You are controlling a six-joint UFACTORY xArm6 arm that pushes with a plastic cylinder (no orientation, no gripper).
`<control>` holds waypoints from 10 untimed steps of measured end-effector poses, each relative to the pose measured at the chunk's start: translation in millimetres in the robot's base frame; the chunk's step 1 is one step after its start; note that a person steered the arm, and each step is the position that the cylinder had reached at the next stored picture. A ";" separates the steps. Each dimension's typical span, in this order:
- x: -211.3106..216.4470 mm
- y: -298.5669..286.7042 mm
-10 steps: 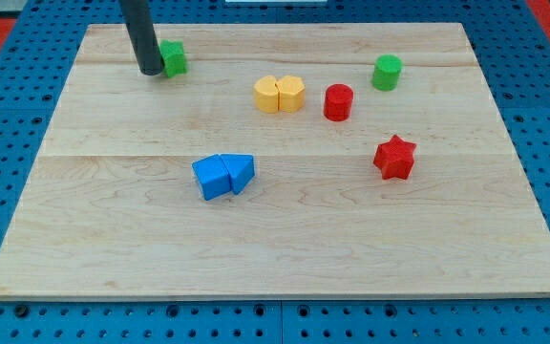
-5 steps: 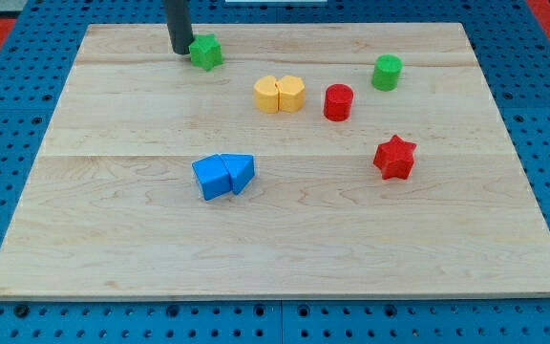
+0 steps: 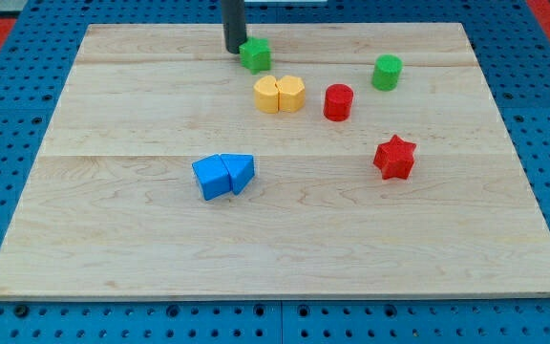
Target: Slide the green star to the top of the green circle
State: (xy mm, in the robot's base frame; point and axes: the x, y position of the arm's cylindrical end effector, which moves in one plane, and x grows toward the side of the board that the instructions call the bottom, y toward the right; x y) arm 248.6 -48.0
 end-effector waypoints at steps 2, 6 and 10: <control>26.3 15.6; 26.5 143.6; 13.3 198.6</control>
